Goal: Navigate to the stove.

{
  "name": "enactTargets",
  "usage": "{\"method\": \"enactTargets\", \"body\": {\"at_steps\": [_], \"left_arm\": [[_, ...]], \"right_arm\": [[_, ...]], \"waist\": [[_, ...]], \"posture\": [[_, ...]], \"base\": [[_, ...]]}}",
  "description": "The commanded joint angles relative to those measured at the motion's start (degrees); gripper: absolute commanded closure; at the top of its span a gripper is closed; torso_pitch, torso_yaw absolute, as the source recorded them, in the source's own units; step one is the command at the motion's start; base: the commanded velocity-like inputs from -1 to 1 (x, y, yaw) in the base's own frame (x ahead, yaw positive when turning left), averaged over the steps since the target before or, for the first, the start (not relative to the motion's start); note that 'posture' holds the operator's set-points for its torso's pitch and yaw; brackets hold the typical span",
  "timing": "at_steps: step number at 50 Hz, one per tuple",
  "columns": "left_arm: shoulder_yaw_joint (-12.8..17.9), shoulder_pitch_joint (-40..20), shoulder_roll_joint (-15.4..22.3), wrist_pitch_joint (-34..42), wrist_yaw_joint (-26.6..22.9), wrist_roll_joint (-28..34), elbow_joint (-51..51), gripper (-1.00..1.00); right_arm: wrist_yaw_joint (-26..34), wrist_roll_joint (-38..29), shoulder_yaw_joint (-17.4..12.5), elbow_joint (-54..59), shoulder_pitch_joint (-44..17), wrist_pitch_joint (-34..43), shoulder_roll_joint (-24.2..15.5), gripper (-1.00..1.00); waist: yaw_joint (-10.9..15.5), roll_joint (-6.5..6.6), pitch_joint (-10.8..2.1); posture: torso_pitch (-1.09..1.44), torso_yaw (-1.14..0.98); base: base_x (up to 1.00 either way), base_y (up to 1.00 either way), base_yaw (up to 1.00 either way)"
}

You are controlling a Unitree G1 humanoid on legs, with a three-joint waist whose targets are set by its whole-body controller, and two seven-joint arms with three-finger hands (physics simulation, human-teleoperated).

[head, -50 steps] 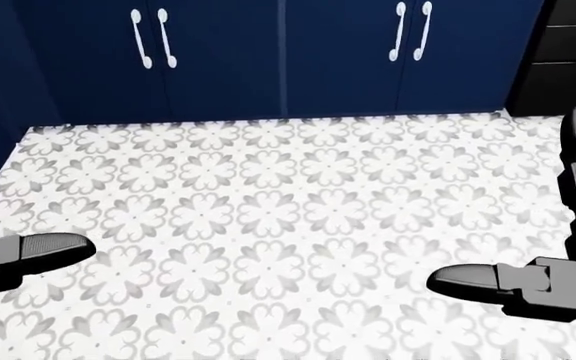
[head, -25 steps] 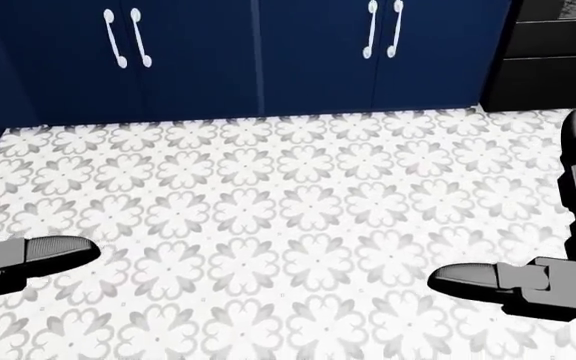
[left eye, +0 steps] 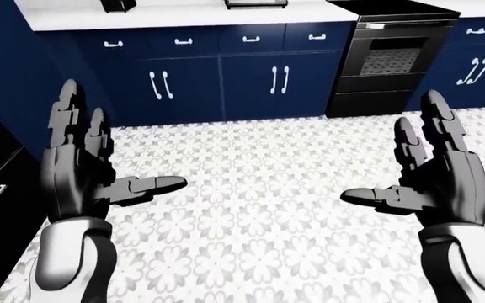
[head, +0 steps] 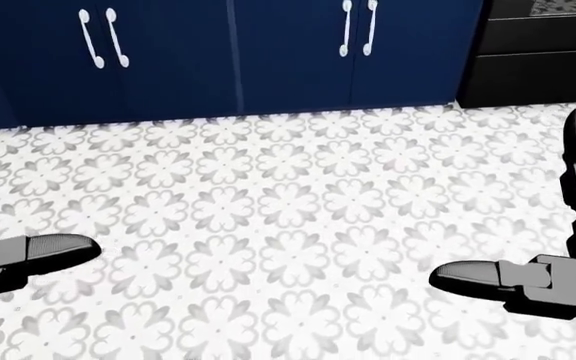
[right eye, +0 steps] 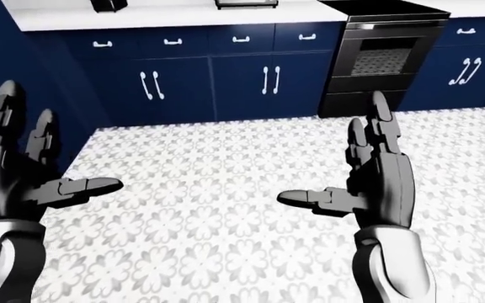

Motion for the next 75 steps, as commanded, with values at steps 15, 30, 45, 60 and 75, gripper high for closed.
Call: {"method": "enactTargets", "body": {"at_steps": [15, 30, 45, 60, 75], "left_arm": [[0.37, -0.74, 0.57, -1.58, -0.08, 0.13, -1.14, -1.00], [-0.13, -0.06, 0.17, -2.62, -0.39, 0.80, -0.73, -1.00], [-0.08, -0.49, 0.12, -2.06, -0.31, 0.92, -0.90, -1.00], [0.16, -0.21, 0.07, -2.32, -0.40, 0.82, -0.82, -1.00], [-0.01, -0.62, 0.15, -2.05, -0.25, 0.78, -0.61, -1.00]], "right_arm": [[-0.46, 1.19, -0.70, -2.01, -1.24, -0.75, -0.44, -1.00], [-0.25, 0.71, -0.31, -1.49, -0.51, -1.97, -0.32, -1.00], [-0.28, 0.71, -0.29, -1.47, -0.74, -1.63, -0.37, -1.00], [-0.18, 0.41, 0.00, -1.52, -0.35, -1.94, -0.16, -1.00], [-0.12, 0.47, -0.24, -0.89, -0.52, -2.21, -0.25, -1.00]], "waist": [[0.44, -4.41, -1.69], [0.47, 1.53, -0.84], [0.16, -3.75, -1.51], [0.51, 0.64, -2.04], [0.40, -1.52, -0.61]], "posture": [[0.00, 0.00], [0.00, 0.00], [0.00, 0.00], [0.00, 0.00], [0.00, 0.00]], "base": [[0.00, -0.19, 0.00], [0.00, -0.29, 0.00], [0.00, -0.30, 0.00], [0.00, -0.30, 0.00], [0.00, -0.30, 0.00]]}}
